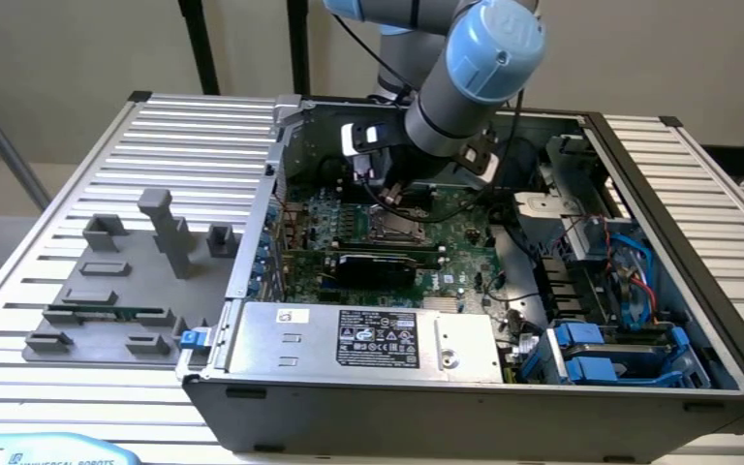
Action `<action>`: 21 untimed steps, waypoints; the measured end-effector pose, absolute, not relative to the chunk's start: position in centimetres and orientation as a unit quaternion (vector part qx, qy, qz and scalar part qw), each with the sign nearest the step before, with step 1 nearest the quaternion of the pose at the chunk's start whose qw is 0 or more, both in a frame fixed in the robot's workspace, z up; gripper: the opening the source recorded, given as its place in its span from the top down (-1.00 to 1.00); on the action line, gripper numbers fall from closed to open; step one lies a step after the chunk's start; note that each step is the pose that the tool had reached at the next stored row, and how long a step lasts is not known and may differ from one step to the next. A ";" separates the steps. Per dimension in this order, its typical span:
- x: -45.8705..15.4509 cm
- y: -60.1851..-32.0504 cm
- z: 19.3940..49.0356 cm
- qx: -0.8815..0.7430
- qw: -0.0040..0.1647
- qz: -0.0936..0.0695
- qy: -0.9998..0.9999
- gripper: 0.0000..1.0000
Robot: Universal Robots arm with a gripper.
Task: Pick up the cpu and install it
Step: 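Install the first cpu locking lever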
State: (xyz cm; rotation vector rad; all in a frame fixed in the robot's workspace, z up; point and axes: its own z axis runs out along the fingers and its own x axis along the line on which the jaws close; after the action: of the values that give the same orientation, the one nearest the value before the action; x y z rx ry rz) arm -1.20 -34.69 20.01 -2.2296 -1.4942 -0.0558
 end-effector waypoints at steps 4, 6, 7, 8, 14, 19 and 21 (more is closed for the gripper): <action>-0.7 -34.7 20.0 -0.809 0.227 -0.020 -0.542 0.79; -0.5 -34.7 19.9 -0.809 0.227 -0.020 -0.542 0.79; -0.4 -34.7 19.9 -0.809 0.227 -0.020 -0.542 0.79; -0.4 -34.7 19.8 -0.809 0.227 -0.020 -0.542 0.79; -0.2 -34.7 19.4 -0.809 0.227 -0.020 -0.542 0.79; -0.1 -34.7 19.2 -0.809 0.226 -0.020 -0.542 0.79; -0.2 -34.7 19.2 -0.809 0.226 -0.020 -0.542 0.79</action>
State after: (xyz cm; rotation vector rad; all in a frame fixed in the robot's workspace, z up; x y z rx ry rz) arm -0.20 -34.69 19.20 -2.2298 -1.4942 -0.0556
